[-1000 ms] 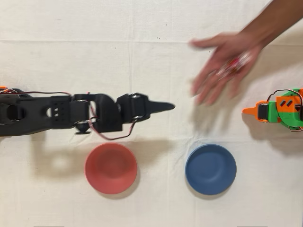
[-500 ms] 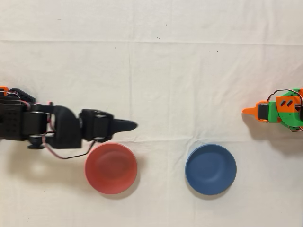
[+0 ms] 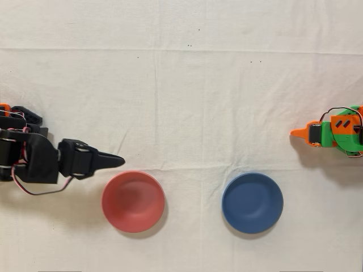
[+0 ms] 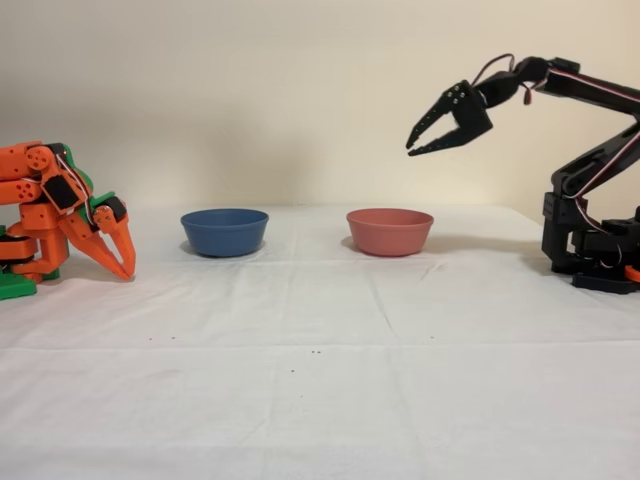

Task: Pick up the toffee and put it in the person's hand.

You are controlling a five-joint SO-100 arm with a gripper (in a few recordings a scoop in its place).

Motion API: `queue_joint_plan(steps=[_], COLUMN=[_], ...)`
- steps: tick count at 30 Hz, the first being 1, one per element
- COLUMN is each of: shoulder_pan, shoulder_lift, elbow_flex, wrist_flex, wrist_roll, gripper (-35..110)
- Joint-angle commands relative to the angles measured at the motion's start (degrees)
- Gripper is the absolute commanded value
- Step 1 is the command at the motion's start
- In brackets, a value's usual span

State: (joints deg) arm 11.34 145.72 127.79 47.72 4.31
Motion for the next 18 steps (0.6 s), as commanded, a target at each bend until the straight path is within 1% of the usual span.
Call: queue_joint_plan(steps=[1, 8, 18], shoulder_pan=[1.14, 0.88, -0.18], shoulder_lift=[6.94, 11.87, 20.48], elbow_flex=[5.89, 14.24, 25.14], wrist_flex=[-0.53, -2.55, -2.46], wrist_roll=[-0.09, 0.00, -0.88], gripper=[0, 0, 0])
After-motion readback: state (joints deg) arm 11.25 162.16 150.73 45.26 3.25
